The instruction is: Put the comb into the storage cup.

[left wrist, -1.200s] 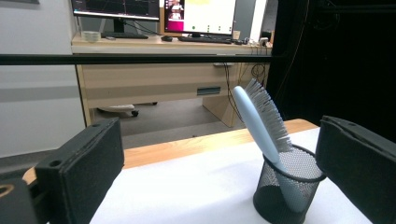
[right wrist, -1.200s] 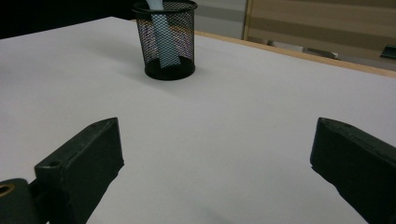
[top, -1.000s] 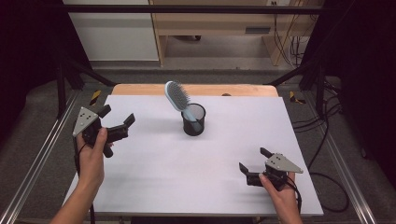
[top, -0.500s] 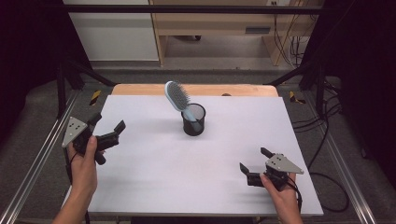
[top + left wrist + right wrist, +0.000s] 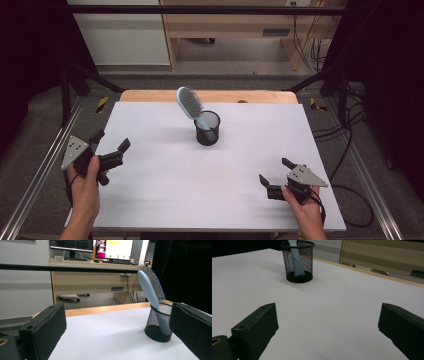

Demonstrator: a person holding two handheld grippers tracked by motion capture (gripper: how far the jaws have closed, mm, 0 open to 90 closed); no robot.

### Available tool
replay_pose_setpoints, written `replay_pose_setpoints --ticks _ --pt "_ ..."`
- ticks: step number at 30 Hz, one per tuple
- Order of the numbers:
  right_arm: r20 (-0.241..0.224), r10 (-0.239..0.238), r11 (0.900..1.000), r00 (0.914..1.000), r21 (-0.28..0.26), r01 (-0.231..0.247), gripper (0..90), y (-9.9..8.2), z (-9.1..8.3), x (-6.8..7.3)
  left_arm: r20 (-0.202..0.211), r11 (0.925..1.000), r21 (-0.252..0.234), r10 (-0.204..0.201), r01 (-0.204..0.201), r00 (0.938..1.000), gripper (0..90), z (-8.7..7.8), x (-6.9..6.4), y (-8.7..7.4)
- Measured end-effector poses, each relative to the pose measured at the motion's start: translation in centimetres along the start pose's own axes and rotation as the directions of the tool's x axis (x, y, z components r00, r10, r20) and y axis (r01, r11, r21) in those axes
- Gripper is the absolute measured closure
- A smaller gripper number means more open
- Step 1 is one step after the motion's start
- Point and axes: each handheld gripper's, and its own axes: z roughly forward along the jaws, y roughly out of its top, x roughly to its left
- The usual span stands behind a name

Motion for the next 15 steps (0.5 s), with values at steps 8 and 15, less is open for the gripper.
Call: replay_pose_setpoints --ticks 8,15 --pt "0.008 -0.005 1.0000 1.0000 0.001 0.005 3.1 -0.1 -0.2 -0.3 -0.012 0.9996 0.000 -0.029 0.029 0.9995 1.3 -1.0 0.3 -1.7" --pt "0.011 -0.016 0.9999 0.9998 0.003 0.016 3.1 -0.2 -0.3 -0.5 -0.011 0.9993 0.006 -0.038 0.038 0.9992 1.3 -1.6 0.2 -3.0"
